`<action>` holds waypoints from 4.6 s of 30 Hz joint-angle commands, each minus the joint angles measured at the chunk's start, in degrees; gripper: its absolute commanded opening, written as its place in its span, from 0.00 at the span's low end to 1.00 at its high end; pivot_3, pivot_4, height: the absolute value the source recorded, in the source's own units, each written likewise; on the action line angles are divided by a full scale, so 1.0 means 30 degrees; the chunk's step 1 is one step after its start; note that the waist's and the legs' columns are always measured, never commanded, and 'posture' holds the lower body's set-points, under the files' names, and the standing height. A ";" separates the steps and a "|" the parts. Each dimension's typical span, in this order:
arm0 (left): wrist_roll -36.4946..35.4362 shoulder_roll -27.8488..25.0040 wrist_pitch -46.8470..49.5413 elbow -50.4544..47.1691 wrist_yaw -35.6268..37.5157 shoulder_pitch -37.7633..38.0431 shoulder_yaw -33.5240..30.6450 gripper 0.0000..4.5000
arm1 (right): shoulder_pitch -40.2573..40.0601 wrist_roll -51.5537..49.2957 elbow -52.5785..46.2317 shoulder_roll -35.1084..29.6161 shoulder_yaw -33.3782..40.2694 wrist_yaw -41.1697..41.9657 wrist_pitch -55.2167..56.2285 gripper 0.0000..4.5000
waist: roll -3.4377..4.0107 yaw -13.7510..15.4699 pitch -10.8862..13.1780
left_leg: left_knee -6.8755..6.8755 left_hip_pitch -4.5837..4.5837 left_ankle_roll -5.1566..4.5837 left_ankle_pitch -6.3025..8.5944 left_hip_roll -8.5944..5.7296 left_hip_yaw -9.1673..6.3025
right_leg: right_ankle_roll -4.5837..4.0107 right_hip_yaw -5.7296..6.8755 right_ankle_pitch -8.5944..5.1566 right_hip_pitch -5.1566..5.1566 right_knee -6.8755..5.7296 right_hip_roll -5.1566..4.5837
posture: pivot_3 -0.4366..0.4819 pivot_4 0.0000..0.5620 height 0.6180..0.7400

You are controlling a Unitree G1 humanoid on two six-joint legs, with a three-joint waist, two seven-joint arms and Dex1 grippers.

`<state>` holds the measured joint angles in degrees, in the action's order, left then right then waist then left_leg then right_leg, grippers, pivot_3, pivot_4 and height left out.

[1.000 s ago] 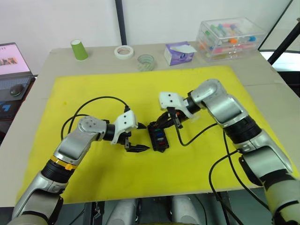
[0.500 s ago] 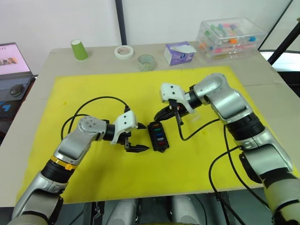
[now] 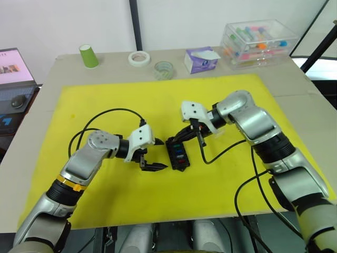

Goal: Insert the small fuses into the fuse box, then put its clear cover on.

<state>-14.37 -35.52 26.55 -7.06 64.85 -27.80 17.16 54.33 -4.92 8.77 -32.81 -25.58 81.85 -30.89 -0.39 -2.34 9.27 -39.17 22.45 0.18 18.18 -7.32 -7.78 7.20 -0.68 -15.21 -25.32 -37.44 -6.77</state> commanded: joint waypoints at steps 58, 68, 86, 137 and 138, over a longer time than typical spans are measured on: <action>-0.5520 -0.9273 0.4480 -0.3438 0.2765 1.1182 -1.5658 1.00 | -0.6629 -0.1802 -0.3146 -1.1060 0.7400 -0.0323 0.0475 0.92 | 0.0053 0.0595 -0.0049 | 0.0027 -0.0007 -0.0004 0.0004 0.0015 0.0021 | -0.0004 -0.0029 -0.0002 0.0025 0.0043 0.0001 | 0.48 0.27 1.00; -0.4972 -0.9270 0.3127 -0.2489 0.2583 1.1830 -1.5742 1.00 | -0.7759 -0.1765 -0.2104 -1.2021 0.8170 -0.0953 0.1055 1.00 | 0.0064 0.0563 -0.0043 | 0.0032 -0.0011 -0.0002 0.0007 0.0027 0.0029 | -0.0004 -0.0030 -0.0002 0.0032 0.0049 0.0000 | 0.48 0.27 1.00; -0.9194 -0.6321 0.8149 -0.1988 0.1475 0.5508 -0.9473 1.00 | -0.1207 -0.6075 -0.8698 -0.5598 0.4692 -0.2244 -0.5872 1.00 | 0.0069 0.0612 -0.0030 | 0.0014 -0.0006 -0.0003 0.0006 0.0028 0.0011 | -0.0002 -0.0021 -0.0001 0.0036 0.0045 0.0007 | 0.48 0.27 1.00; -0.9735 -0.2230 1.4075 0.5378 -0.0195 0.2952 -0.6357 0.21 | -0.0600 -0.4288 -0.9201 -0.2172 0.0630 -0.3972 -0.3906 1.00 | 0.0054 0.0423 -0.0058 | 0.0007 -0.0009 0.0000 0.0002 0.0006 -0.0005 | -0.0001 -0.0017 -0.0001 0.0016 0.0019 0.0002 | 0.48 0.27 1.00; -0.9691 -0.2285 1.3986 0.5340 -0.0060 0.3007 -0.6269 0.21 | -0.0592 -0.4286 -0.9191 -0.2164 0.0630 -0.3966 -0.3897 1.00 | 0.0054 0.0417 -0.0058 | 0.0008 -0.0010 0.0000 0.0002 0.0006 -0.0004 | -0.0001 -0.0018 -0.0001 0.0016 0.0019 0.0002 | 0.48 0.27 1.00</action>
<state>-44.53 -41.53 68.17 8.36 64.15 -20.46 -3.43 51.32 -18.11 -18.22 -39.54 -24.18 69.84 -43.34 -0.22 -1.09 9.09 -39.15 22.42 0.18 18.18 -7.30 -7.79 7.19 -0.73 -15.21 -25.27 -37.38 -6.77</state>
